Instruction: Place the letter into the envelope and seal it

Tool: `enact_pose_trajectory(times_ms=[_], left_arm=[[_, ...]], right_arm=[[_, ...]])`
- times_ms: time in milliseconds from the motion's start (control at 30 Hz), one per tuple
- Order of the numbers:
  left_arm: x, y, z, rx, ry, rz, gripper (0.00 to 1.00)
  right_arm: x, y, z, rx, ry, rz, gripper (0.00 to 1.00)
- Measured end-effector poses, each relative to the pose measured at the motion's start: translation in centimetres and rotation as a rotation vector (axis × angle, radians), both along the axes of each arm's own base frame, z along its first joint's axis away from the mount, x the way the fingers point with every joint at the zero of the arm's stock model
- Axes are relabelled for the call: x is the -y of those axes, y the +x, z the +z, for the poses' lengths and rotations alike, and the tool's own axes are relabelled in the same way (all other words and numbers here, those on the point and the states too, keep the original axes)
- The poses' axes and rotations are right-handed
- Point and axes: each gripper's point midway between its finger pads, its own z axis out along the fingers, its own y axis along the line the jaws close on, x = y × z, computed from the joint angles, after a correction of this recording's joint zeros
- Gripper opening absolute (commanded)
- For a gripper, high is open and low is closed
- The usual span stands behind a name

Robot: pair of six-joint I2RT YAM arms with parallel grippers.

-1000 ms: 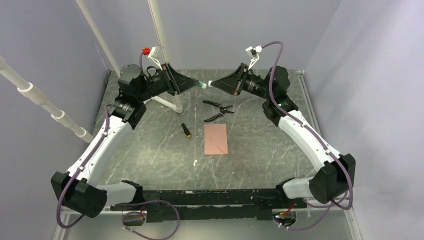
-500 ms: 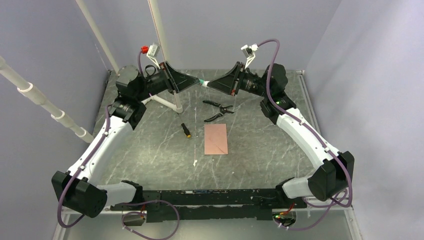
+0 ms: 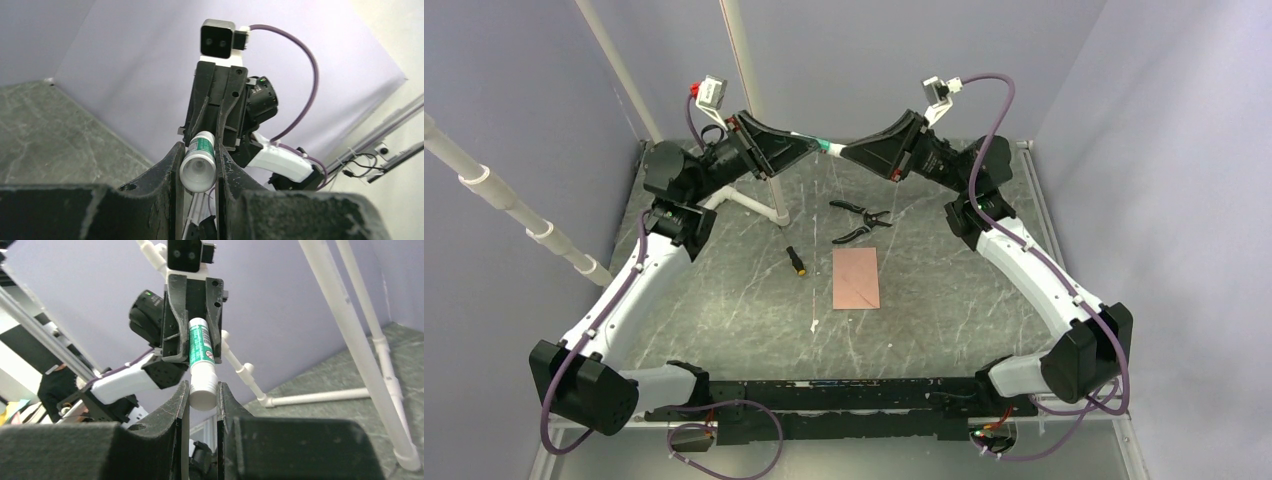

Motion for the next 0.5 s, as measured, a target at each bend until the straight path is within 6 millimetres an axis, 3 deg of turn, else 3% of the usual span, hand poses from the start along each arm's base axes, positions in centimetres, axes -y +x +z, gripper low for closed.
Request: enact_pose_trajectory(times_ms=[233,500], left_arm=[[-0.2,-1.3,2.0,0.066,-0.055,-0.038,0.03],[-0.3,-1.7,2.6,0.086,-0.075,-0.046,0.03]], right_arm=[[-0.4,-1.2,2.2,0.015,0.063,0.047,0.0],[-0.7,-1.4,3.0,-0.007,0.096,0.08,0.0]])
